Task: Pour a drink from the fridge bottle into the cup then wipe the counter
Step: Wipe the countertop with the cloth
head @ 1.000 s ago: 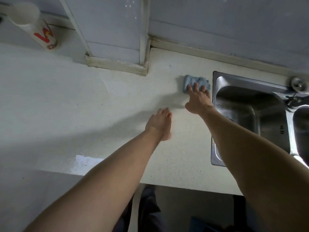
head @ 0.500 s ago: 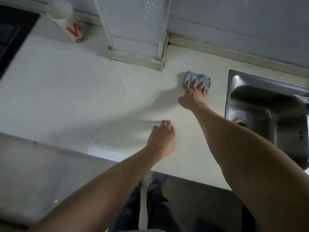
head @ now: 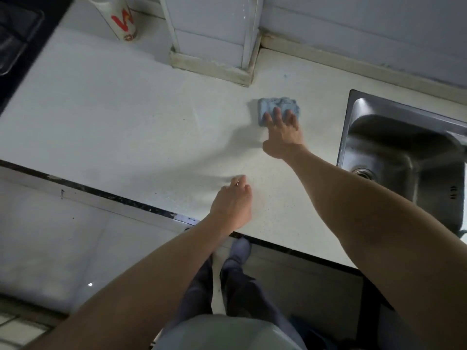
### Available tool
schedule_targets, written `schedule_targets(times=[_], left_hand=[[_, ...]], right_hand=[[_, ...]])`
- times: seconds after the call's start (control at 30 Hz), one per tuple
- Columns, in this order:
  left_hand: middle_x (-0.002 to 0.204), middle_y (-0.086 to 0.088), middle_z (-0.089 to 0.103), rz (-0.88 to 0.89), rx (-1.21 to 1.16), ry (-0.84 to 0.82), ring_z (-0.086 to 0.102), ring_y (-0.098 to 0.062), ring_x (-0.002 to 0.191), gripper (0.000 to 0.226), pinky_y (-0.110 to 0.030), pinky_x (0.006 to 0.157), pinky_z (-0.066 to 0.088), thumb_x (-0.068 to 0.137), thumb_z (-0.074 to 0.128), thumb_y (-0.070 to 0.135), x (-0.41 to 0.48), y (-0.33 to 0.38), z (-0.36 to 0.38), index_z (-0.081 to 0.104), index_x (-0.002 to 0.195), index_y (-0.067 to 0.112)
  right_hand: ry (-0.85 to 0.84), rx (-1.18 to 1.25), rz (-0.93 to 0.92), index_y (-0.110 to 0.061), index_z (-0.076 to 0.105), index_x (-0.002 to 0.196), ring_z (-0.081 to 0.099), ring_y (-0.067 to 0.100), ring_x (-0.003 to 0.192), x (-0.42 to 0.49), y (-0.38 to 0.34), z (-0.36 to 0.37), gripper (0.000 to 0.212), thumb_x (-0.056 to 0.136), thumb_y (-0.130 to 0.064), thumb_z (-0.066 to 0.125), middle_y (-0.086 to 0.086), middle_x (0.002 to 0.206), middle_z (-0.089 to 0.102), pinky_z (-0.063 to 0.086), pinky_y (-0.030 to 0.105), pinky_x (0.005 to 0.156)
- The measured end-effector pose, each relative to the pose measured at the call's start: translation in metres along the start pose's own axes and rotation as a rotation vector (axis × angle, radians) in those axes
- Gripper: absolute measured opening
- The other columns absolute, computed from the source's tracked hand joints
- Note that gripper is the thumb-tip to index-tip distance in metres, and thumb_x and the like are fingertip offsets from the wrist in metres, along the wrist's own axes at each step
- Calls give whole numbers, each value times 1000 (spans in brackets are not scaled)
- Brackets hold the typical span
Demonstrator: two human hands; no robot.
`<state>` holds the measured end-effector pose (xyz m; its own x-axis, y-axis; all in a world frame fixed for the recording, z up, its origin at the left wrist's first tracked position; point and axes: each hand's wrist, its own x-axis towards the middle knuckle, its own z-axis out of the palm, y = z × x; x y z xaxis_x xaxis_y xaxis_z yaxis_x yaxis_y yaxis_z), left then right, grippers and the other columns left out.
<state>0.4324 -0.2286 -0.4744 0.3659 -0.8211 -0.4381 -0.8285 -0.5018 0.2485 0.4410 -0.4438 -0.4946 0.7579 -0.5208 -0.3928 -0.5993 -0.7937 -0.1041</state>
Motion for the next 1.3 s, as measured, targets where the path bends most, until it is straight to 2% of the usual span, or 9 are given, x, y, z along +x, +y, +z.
schedule_targets(times=[0.17,0.27,0.37,0.53,0.77,0.93,1.03,1.17,1.3], left_hand=[[159,-10,23,-1,-37,-63,33,-26,140,46,-42,100,44,91,48,6,1,-5,-1,49,136,-2],[149,-9,33,-5,-54,-50,40,-26,129,40,-40,92,46,90,48,4,0,-4,2,52,130,-2],[140,-9,38,-20,-91,-69,44,-28,123,35,-39,89,47,91,48,6,3,-4,2,53,125,-2],[161,-11,21,-38,-92,-87,28,-29,144,46,-45,107,42,93,46,5,-2,-9,-3,49,138,-2],[150,-12,27,-35,-11,-85,30,-28,138,32,-44,94,44,89,51,8,-18,-10,2,54,121,3],[145,-14,30,-30,-1,-110,29,-30,136,36,-42,91,45,89,50,8,-21,-6,4,51,124,3],[150,-15,25,-32,-23,-164,26,-30,140,38,-44,95,43,90,48,6,-23,-6,3,50,128,1],[159,-17,14,-4,-40,-222,20,-32,146,45,-48,106,41,89,44,2,-26,-6,1,45,134,-3],[150,-13,20,-11,-1,-272,25,-29,140,37,-43,99,43,92,44,5,-27,-3,-8,47,129,-2]], right_hand=[[4,-30,197,-21,19,149,14,45,140,-36,64,5,83,76,-26,58,10,154,18,14,50,120],[-31,-16,293,-21,21,149,17,46,139,-50,85,6,81,77,-30,57,10,153,20,16,52,119],[-40,47,368,-21,21,151,13,47,142,-56,81,7,79,80,-27,57,11,156,16,11,53,120],[-76,179,560,-12,8,156,-2,50,145,-48,25,4,78,90,-29,48,18,162,0,8,55,120],[-126,79,47,-14,11,156,-9,48,146,-26,-72,-3,77,91,-35,49,16,163,-4,-3,53,121],[-41,-75,-95,-19,25,145,6,43,142,-36,-79,17,75,77,-26,55,11,154,15,6,46,120],[-48,-81,-69,-24,26,144,10,40,143,-46,-45,18,74,77,-25,55,9,154,18,7,44,121],[-34,-42,116,-22,22,148,12,42,141,-77,15,19,78,80,-19,60,11,156,15,11,46,121],[-39,-23,301,-19,22,147,19,44,137,-110,59,31,79,77,-20,59,15,153,18,17,47,119]])
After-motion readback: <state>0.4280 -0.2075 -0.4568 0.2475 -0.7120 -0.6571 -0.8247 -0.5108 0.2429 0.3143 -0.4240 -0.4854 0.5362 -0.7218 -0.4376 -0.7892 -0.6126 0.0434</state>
